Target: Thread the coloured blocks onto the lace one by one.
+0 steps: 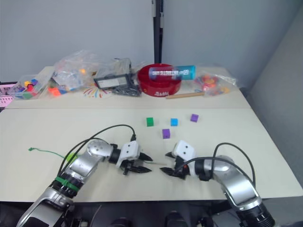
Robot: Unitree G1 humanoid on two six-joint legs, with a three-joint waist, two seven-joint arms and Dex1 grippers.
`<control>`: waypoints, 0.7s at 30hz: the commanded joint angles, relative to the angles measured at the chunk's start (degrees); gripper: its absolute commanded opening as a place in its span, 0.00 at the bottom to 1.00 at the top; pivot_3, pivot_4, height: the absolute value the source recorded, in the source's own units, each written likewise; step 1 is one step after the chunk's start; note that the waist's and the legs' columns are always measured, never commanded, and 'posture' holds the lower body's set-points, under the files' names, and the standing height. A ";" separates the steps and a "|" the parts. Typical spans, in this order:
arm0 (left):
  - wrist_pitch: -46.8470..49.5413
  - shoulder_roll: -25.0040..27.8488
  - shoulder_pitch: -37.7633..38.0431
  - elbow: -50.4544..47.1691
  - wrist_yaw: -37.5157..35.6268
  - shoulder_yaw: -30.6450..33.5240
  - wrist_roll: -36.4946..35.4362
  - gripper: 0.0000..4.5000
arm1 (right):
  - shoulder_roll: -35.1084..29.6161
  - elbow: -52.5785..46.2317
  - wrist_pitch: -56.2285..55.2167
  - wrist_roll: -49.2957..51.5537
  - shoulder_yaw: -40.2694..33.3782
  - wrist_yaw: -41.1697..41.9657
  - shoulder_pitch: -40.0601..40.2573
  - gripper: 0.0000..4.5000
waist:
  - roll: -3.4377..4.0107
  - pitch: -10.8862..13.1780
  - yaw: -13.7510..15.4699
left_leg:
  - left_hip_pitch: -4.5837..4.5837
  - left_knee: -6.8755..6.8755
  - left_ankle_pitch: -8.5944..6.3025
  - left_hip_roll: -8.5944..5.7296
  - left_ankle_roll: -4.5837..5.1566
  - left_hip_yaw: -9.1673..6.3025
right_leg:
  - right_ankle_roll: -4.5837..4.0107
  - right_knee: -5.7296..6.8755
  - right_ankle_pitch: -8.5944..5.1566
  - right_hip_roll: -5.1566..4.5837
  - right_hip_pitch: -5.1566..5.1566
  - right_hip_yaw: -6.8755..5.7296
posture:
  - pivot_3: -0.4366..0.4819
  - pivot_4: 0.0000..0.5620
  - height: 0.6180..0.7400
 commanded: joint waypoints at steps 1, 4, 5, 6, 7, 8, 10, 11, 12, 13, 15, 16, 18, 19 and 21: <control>-2.54 0.19 -0.56 3.15 1.19 -0.44 2.83 0.48 | -0.43 -3.40 0.84 2.02 -2.21 -0.73 0.19 0.68 | 0.00 0.00 0.01 | 0.01 0.01 0.00 0.00 0.00 0.00 | 0.00 0.00 0.00 0.00 0.02 0.00 | 0.48 0.27 1.00; -3.49 0.11 -0.30 4.20 0.97 -0.43 2.93 0.30 | -0.61 -3.97 1.37 2.44 -2.46 -1.16 0.28 0.68 | 0.00 -0.01 0.01 | 0.05 0.02 0.00 0.00 0.00 0.00 | 0.01 0.00 0.00 0.00 0.08 0.01 | 0.48 0.27 1.00; -3.67 0.11 -0.27 4.37 0.92 -0.43 2.90 0.22 | -0.65 -4.11 1.51 2.62 -2.49 -1.32 0.31 0.68 | 0.00 -0.01 0.01 | 0.05 0.02 0.00 0.00 -0.01 0.00 | 0.01 0.01 0.00 0.00 0.09 0.00 | 0.48 0.27 1.00; -3.77 0.13 -0.24 4.56 0.97 -0.44 2.98 0.16 | -0.70 -4.20 1.56 2.75 -2.49 -1.46 0.35 0.68 | 0.00 -0.01 0.00 | 0.07 0.03 0.01 0.00 -0.01 0.00 | 0.01 0.01 0.01 0.00 0.11 0.00 | 0.48 0.27 1.00; -3.87 0.17 -0.25 4.74 1.12 -0.42 3.10 0.08 | -0.75 -4.24 1.62 2.90 -2.47 -1.59 0.35 0.68 | 0.00 -0.01 -0.04 | 0.07 0.04 0.01 0.00 -0.01 0.00 | 0.02 0.01 0.01 0.00 0.12 0.00 | 0.48 0.27 1.00; -3.87 0.19 -0.26 4.86 1.29 -0.39 3.16 0.01 | -0.84 -4.27 1.62 3.05 -2.43 -1.71 0.36 0.68 | 0.00 -0.01 -0.08 | 0.09 0.04 0.01 0.00 -0.01 0.00 | 0.02 0.01 0.01 0.00 0.13 0.01 | 0.48 0.27 1.00; -3.57 0.28 -0.37 5.09 1.78 -0.20 3.26 0.00 | -0.93 -4.33 1.72 3.37 -2.34 -1.95 0.24 0.68 | 0.00 -0.01 -0.09 | 0.10 0.04 0.01 0.01 -0.01 0.00 | 0.02 0.03 0.01 0.01 0.13 0.01 | 0.48 0.27 1.00; -3.58 0.37 -0.45 5.20 1.93 -0.13 3.34 0.00 | -0.93 -4.36 1.81 3.45 -2.33 -2.01 0.17 0.68 | 0.00 -0.01 -0.09 | 0.10 0.04 0.01 0.01 -0.01 0.00 | 0.02 0.03 0.01 0.01 0.12 0.01 | 0.48 0.27 1.00; -3.57 0.42 -0.56 5.35 2.30 0.08 3.41 0.00 | -0.90 -4.36 1.89 3.51 -2.32 -2.03 0.10 0.68 | 0.00 -0.01 -0.09 | 0.10 0.04 0.01 0.00 -0.01 0.00 | 0.02 0.03 0.01 0.01 0.12 0.01 | 0.48 0.27 1.00; -3.52 0.41 -0.67 5.46 2.59 0.35 3.30 0.00 | -0.87 -4.30 1.89 3.49 -2.29 -2.07 0.04 0.68 | 0.00 -0.02 -0.09 | 0.10 0.04 0.01 0.00 -0.01 0.00 | 0.02 0.03 0.01 0.01 0.13 0.01 | 0.48 0.27 1.00; -3.12 0.50 -0.86 5.20 2.70 0.97 2.65 0.00 | -0.59 -3.86 1.74 3.26 -2.21 -2.44 -0.13 0.68 | 0.00 -0.02 -0.10 | 0.10 0.04 0.01 0.00 -0.01 0.00 | 0.02 0.04 0.01 0.01 0.13 0.01 | 0.48 0.27 1.00; -2.95 0.66 -0.93 4.78 2.57 1.31 2.27 0.00 | -0.40 -3.58 1.69 3.10 -2.22 -2.78 -0.16 0.68 | 0.00 -0.02 -0.12 | 0.11 0.04 0.01 0.00 -0.01 0.00 | 0.02 0.04 0.01 0.01 0.13 0.01 | 0.48 0.27 1.00; -2.03 1.41 -0.92 3.01 2.02 2.38 1.18 0.00 | 0.18 -3.17 1.79 2.95 -2.67 -3.92 0.02 0.68 | 0.00 -0.01 -0.20 | 0.11 0.04 0.01 0.01 -0.01 0.00 | 0.02 0.05 0.01 0.01 0.12 0.01 | 0.48 0.27 1.00; -1.09 2.07 -0.97 1.78 1.60 3.12 0.48 0.00 | 0.57 -3.03 1.91 3.19 -3.13 -4.55 0.20 0.68 | 0.00 -0.01 -0.26 | 0.10 0.05 0.01 0.01 -0.01 0.00 | 0.02 0.06 0.01 0.02 0.10 0.01 | 0.48 0.27 1.00; 0.78 3.98 -0.75 -0.87 0.40 4.34 -0.77 0.00 | 1.40 -3.11 2.19 3.70 -4.16 -5.90 0.71 0.68 | 0.00 -0.01 -0.37 | 0.08 0.05 0.01 0.01 -0.01 0.00 | 0.01 0.09 0.01 0.03 0.06 0.02 | 0.48 0.27 1.00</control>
